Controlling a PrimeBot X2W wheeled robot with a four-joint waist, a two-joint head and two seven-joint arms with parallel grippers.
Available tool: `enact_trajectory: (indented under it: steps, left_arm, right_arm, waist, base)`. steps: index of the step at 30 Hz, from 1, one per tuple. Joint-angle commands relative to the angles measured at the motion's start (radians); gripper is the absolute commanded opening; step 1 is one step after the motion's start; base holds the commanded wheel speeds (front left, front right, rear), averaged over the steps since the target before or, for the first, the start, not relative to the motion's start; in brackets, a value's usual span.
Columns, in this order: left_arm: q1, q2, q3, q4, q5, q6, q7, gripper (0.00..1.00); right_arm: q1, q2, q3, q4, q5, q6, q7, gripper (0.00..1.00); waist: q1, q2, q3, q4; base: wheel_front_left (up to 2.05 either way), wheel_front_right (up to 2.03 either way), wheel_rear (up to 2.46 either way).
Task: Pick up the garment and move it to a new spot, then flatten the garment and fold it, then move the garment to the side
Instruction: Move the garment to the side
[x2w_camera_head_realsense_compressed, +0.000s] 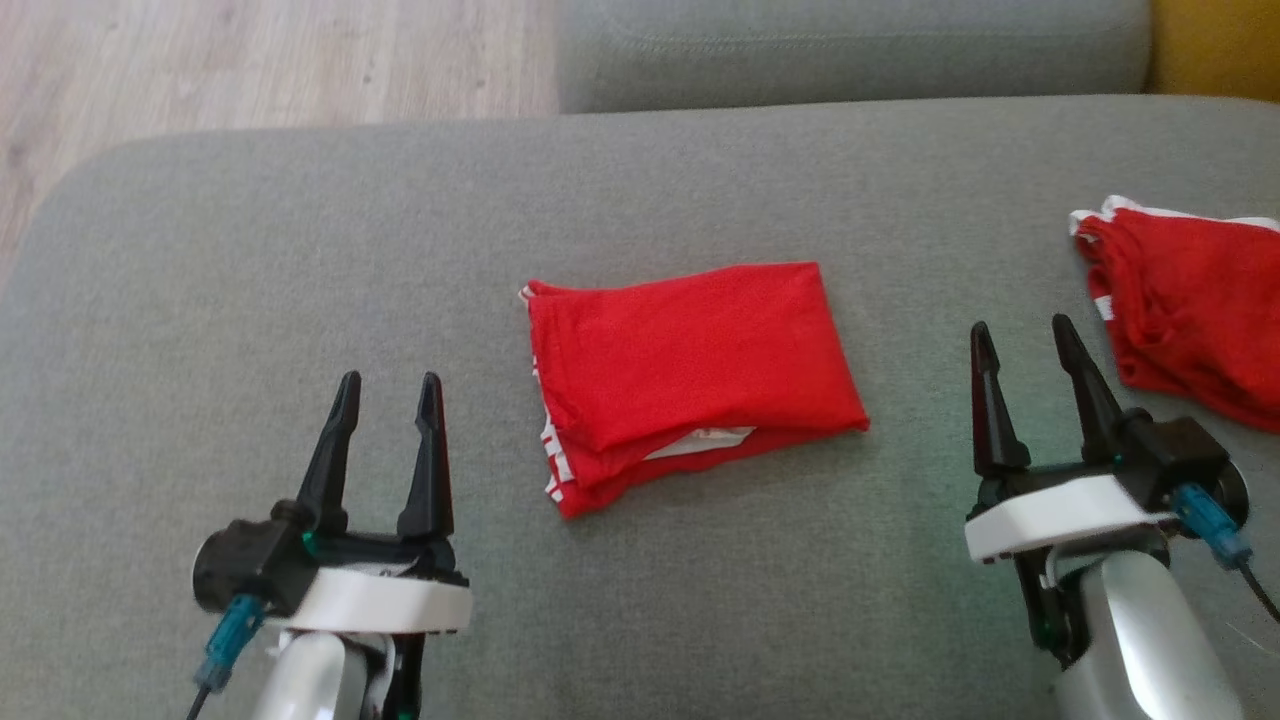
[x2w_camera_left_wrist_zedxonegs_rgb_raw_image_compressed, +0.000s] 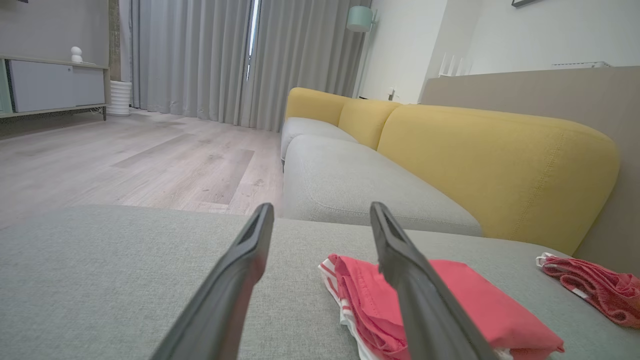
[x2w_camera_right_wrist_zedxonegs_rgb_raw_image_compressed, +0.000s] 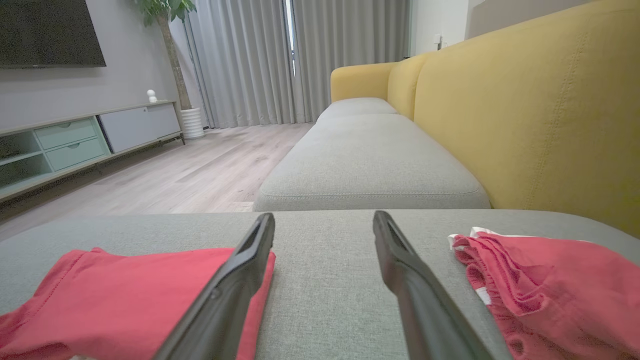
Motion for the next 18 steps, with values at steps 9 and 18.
enact_trajectory:
  steps: [9,18]
  left_arm:
    - [-0.093,0.003,-0.01,-0.036,-0.005,-0.001,-0.005,1.0]
    - [-0.131,0.003,-0.052,-0.031,-0.022,0.006,-0.005,1.0]
  right_arm:
    - [-0.154,0.002,0.072,0.097,0.003,0.007,0.014,1.0]
    - [-0.271,0.002,0.108,0.36,0.058,0.007,0.142,1.0]
  waist:
    - [0.0,-0.0001,0.076,0.067]
    - [0.0,-0.0001,0.128,0.141]
  base:
    - [0.0,0.0,0.0]
    - [0.0,0.0,0.0]
